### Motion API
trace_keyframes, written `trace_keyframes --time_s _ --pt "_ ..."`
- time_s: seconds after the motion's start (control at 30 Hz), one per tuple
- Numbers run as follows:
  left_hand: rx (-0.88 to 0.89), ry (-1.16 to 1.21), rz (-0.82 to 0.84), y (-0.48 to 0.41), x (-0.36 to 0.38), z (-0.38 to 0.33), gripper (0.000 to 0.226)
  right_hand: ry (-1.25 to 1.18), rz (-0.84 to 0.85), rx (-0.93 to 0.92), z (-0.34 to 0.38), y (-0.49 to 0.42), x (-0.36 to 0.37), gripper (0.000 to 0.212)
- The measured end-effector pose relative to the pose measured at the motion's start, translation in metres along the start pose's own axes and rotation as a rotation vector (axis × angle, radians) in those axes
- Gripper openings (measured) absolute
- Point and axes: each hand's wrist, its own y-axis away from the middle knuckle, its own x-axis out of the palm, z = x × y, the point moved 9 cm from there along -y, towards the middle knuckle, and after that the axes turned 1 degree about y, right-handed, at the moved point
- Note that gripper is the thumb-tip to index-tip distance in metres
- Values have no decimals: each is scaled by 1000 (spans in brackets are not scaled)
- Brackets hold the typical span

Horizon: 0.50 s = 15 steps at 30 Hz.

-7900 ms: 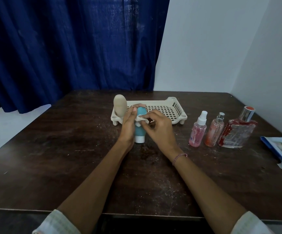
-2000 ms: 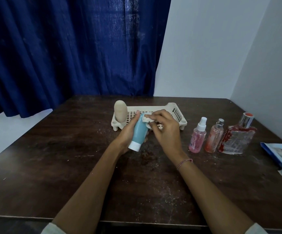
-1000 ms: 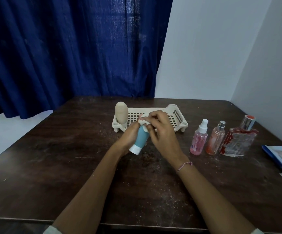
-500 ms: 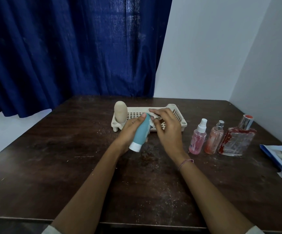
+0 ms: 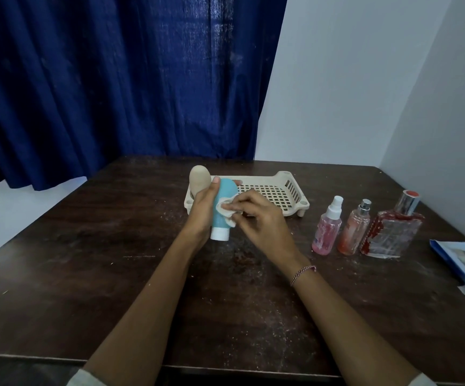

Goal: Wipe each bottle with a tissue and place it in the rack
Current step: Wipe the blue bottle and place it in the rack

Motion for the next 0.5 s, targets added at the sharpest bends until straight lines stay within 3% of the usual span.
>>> trace_keyframes --time_s 0.13,0.37,0.5 --pt "-51 37 -34 0 -6 2 45 99 63 -104 12 2 10 27" --pt "-111 -51 117 6 16 10 35 131 -207 81 -17 -1 -25 27" --pt "-56 -57 78 2 11 9 39 70 -222 119 -20 0 -23 27"
